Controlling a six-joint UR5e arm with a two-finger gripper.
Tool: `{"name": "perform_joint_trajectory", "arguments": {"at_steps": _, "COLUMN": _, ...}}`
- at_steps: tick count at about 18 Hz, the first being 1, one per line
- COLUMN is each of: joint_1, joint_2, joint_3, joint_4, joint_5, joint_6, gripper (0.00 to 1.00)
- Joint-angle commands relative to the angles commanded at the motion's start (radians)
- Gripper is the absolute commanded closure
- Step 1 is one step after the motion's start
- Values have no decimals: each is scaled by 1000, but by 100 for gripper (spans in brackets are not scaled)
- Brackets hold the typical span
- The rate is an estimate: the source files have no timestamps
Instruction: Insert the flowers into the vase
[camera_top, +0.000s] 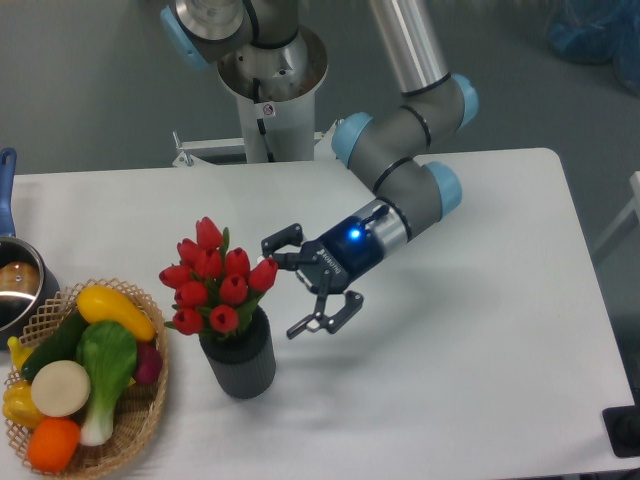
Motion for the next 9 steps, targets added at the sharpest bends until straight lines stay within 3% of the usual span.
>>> {"name": "perform_joint_trajectory", "arguments": {"at_steps": 4, "joint_1": 9, "joint_2": 28, "joint_3": 0, "joint_4": 3, "joint_5": 87, "joint_6": 6, "gripper": 0}}
{"name": "perform_joint_trajectory", "arguments": {"at_steps": 9, "joint_1": 101, "joint_2": 106, "joint_3": 23, "joint_4": 3, "joint_5": 282, "joint_6": 14, "gripper": 0}}
